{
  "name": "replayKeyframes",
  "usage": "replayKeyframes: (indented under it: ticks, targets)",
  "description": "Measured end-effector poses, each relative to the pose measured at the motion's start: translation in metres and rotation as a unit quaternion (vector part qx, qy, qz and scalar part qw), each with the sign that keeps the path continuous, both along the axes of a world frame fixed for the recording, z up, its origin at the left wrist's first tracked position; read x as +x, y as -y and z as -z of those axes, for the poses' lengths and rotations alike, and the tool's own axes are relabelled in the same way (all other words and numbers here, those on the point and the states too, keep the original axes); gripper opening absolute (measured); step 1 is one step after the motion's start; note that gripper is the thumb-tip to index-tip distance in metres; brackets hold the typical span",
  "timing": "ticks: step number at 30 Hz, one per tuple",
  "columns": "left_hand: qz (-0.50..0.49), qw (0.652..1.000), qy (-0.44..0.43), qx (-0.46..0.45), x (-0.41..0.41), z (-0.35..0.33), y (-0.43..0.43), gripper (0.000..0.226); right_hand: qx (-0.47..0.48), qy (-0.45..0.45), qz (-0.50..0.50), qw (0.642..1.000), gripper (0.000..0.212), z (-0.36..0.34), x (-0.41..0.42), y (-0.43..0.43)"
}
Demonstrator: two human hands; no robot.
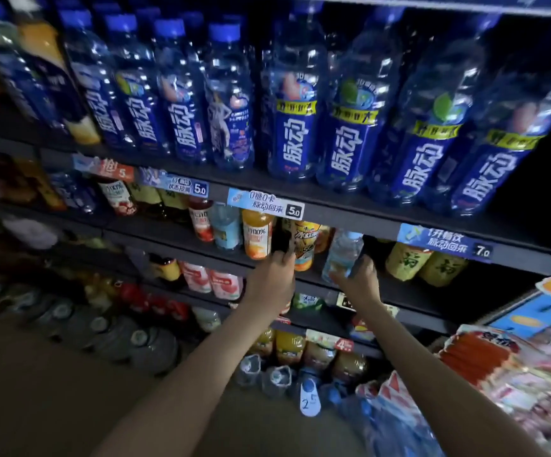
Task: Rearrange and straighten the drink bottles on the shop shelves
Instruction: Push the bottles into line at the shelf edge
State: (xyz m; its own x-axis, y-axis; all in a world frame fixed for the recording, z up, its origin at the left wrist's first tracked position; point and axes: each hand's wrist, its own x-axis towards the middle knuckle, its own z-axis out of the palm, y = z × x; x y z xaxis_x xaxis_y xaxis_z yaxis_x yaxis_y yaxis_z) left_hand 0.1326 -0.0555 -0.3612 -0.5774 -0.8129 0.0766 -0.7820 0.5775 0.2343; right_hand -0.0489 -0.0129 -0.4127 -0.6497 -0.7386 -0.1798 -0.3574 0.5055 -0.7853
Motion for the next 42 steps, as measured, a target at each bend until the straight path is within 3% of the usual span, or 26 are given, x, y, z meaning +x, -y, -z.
replayKeyframes:
  ticks: [3, 6, 10, 14, 19, 24, 28, 32, 36, 42]
  targets:
    - [-0.005, 0.999, 0.027, 0.015, 0.003, 0.021, 0.009, 0.042, -0.047, 0.028, 0.073, 0.996, 0.081, 0.019, 0.006, 0.023]
    - [-0.001, 0.999, 0.043, 0.023, 0.006, 0.033, 0.011, 0.034, -0.072, 0.01, 0.132, 0.989, 0.071, 0.03, 0.012, 0.034]
    - [0.015, 0.999, 0.031, 0.036, 0.012, 0.041, 0.01, 0.032, -0.073, -0.03, 0.138, 0.987, 0.061, 0.024, 0.018, 0.023]
    - [0.07, 0.995, -0.033, 0.056, 0.022, 0.038, 0.006, 0.041, -0.082, -0.023, 0.088, 0.993, 0.063, -0.001, 0.037, -0.012]
    - [0.11, 0.957, -0.17, 0.208, 0.03, 0.003, -0.012, 0.075, -0.102, -0.01, -0.044, 0.994, 0.053, -0.056, 0.066, -0.05]
    - [0.037, 0.902, -0.314, 0.294, 0.045, -0.045, -0.028, 0.062, -0.148, -0.023, -0.161, 0.976, 0.051, -0.113, 0.09, -0.062]
    - [0.005, 0.908, -0.342, 0.24, 0.073, -0.092, -0.031, 0.069, -0.208, -0.028, -0.209, 0.955, 0.054, -0.157, 0.109, -0.058]
    - [-0.005, 0.895, -0.393, 0.209, 0.098, -0.132, -0.026, 0.045, -0.303, -0.021, -0.216, 0.928, 0.071, -0.184, 0.133, -0.051]
    - [0.019, 0.885, -0.416, 0.206, 0.115, -0.166, -0.003, 0.044, -0.346, -0.046, -0.205, 0.914, 0.068, -0.216, 0.156, -0.031]
    - [0.079, 0.901, -0.398, 0.152, 0.145, -0.224, 0.048, 0.043, -0.397, -0.098, -0.167, 0.897, 0.068, -0.265, 0.187, 0.017]
